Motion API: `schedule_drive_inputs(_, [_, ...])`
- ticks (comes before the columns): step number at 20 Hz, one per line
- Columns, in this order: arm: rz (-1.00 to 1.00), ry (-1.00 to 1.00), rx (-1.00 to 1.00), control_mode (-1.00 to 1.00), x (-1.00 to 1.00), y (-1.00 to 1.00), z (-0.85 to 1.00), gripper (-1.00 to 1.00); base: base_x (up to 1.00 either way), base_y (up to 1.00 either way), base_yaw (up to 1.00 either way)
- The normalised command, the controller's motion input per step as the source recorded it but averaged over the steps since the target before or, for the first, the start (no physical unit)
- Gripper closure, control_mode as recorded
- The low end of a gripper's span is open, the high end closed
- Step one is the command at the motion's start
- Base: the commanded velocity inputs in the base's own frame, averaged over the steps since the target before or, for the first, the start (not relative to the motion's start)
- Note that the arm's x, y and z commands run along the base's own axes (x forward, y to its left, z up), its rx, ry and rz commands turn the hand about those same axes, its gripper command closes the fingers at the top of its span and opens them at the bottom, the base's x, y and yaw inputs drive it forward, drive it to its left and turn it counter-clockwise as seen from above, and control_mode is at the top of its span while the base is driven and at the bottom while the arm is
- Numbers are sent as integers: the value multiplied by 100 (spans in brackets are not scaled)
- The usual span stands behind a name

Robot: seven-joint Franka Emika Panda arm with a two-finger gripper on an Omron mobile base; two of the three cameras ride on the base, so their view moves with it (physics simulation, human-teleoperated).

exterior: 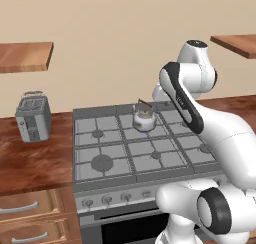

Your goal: Lower the heat of the kettle.

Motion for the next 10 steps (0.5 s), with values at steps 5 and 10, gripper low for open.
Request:
schedule_drive_inputs(5, [0,0,0,100,0,0,0,-100,-3,8,0])
schedule_drive_inputs(10, [0,0,0,100,0,0,0,-100,-3,31,-3])
